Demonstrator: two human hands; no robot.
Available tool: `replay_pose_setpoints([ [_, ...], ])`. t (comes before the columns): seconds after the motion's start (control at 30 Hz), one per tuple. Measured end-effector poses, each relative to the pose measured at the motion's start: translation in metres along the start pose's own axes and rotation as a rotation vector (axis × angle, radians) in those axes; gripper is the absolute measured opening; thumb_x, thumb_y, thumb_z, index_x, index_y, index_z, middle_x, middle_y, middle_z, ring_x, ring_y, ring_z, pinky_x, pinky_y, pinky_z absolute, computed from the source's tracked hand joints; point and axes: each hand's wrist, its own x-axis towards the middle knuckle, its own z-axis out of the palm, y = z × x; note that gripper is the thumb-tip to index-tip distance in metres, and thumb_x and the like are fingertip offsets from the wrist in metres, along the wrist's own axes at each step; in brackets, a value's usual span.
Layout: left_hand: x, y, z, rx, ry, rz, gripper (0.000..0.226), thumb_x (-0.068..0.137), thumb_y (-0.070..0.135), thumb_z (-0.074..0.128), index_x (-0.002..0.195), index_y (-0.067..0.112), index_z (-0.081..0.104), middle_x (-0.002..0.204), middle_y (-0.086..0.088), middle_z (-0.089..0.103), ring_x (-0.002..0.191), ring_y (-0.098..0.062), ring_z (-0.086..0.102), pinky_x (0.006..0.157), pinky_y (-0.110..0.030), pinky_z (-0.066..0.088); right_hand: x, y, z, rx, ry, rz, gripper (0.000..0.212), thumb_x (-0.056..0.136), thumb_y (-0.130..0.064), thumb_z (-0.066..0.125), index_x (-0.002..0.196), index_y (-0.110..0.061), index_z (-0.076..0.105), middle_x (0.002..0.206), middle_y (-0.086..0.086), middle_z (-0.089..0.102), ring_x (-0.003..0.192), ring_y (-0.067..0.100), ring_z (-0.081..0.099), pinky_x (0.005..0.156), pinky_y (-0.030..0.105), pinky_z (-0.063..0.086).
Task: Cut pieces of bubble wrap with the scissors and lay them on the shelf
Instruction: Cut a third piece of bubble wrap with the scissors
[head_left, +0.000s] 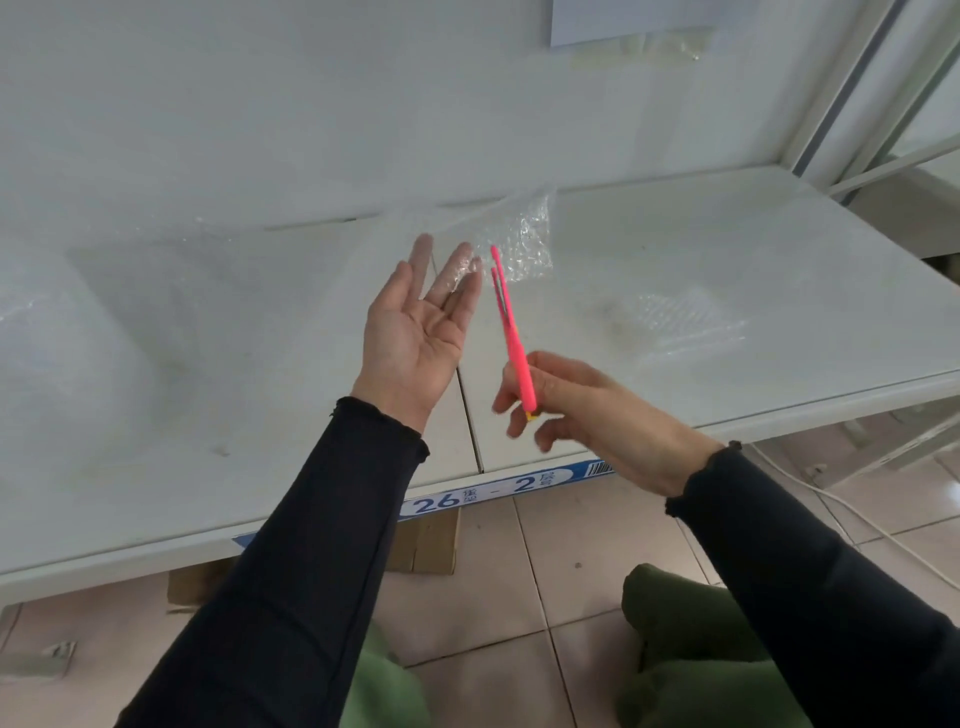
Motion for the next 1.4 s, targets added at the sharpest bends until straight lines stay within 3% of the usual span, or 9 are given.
replay_pose_setpoints([
  [0.1,-0.001,-0.005,0.003,0.022,-0.029,0.01,0.044,0.106,0.027,0.046,0.149,0.023,0.045,0.138,-0.034,0.055,0.132,-0.038,0.056,0.117,-0.044,0.039,0.001,0.0,0.013,0.109,-0.06,0.059,0.052,0.082,-0.059,0.06,0.099,-0.01,0.063,0.102,0.01,0.068,0.087,0.022,0.062,0.073,0.035,0.047],
  [0.2,-0.002,-0.007,0.003,0.044,-0.062,-0.001,0.046,0.105,0.041,0.042,0.15,0.03,0.045,0.139,-0.036,0.053,0.135,-0.04,0.052,0.117,-0.045,0.038,0.003,-0.001,0.019,0.188,-0.105,0.062,0.041,0.088,-0.052,0.055,0.093,-0.011,0.061,0.099,0.014,0.067,0.085,0.026,0.061,0.073,0.037,0.046],
  [0.27,-0.003,-0.006,0.001,0.04,-0.083,-0.033,0.049,0.105,0.051,0.034,0.147,0.03,0.049,0.137,-0.033,0.056,0.136,-0.042,0.049,0.116,-0.047,0.038,0.005,-0.001,0.021,0.203,-0.084,0.083,0.041,0.089,-0.051,0.05,0.09,-0.011,0.058,0.096,0.014,0.067,0.083,0.026,0.06,0.072,0.037,0.045],
  [0.33,-0.001,-0.005,-0.001,0.058,-0.091,-0.041,0.048,0.107,0.047,0.031,0.148,0.028,0.049,0.139,-0.029,0.057,0.136,-0.042,0.05,0.113,-0.049,0.042,0.008,0.0,0.02,0.186,-0.059,0.105,0.043,0.089,-0.054,0.049,0.088,-0.012,0.057,0.094,0.012,0.067,0.081,0.024,0.061,0.072,0.036,0.046],
  [0.47,0.001,-0.006,-0.002,0.17,-0.07,0.018,0.047,0.108,0.044,0.033,0.148,0.025,0.049,0.143,-0.013,0.055,0.132,-0.029,0.056,0.102,-0.052,0.052,0.01,0.003,0.016,0.149,-0.024,0.121,0.043,0.097,-0.053,0.048,0.089,-0.012,0.059,0.093,0.009,0.067,0.079,0.02,0.061,0.071,0.033,0.046],
  [0.57,0.003,-0.007,-0.003,0.119,-0.039,0.023,0.047,0.107,0.043,0.036,0.148,0.022,0.047,0.141,-0.016,0.057,0.131,-0.031,0.058,0.102,-0.05,0.053,0.009,0.003,0.016,0.131,-0.03,0.108,0.041,0.096,-0.051,0.05,0.092,-0.012,0.061,0.094,0.008,0.067,0.081,0.02,0.06,0.071,0.033,0.047],
  [0.73,0.003,-0.008,-0.002,0.047,-0.06,-0.006,0.045,0.108,0.04,0.037,0.151,0.03,0.041,0.141,-0.027,0.056,0.133,-0.04,0.054,0.116,-0.047,0.04,0.008,0.004,0.021,0.13,-0.088,0.104,0.041,0.091,-0.052,0.052,0.092,-0.012,0.062,0.096,0.01,0.067,0.083,0.021,0.06,0.071,0.035,0.047],
  [1.03,-0.007,-0.023,0.009,0.147,-0.114,0.0,0.045,0.107,0.047,0.031,0.15,0.039,0.041,0.142,-0.028,0.055,0.137,-0.04,0.05,0.119,-0.048,0.034,0.012,0.004,0.022,0.138,-0.046,0.092,0.043,0.097,-0.05,0.045,0.098,-0.009,0.059,0.091,0.009,0.065,0.079,0.02,0.059,0.071,0.036,0.048],
  [1.4,-0.01,-0.03,0.006,0.513,-0.262,0.114,0.046,0.108,0.05,0.022,0.154,0.048,0.025,0.151,-0.023,0.047,0.142,-0.032,0.046,0.123,-0.043,0.025,0.018,-0.008,0.023,0.263,-0.036,0.064,0.049,0.091,-0.057,0.046,0.093,-0.01,0.058,0.079,0.011,0.057,0.066,0.02,0.052,0.065,0.032,0.049],
])
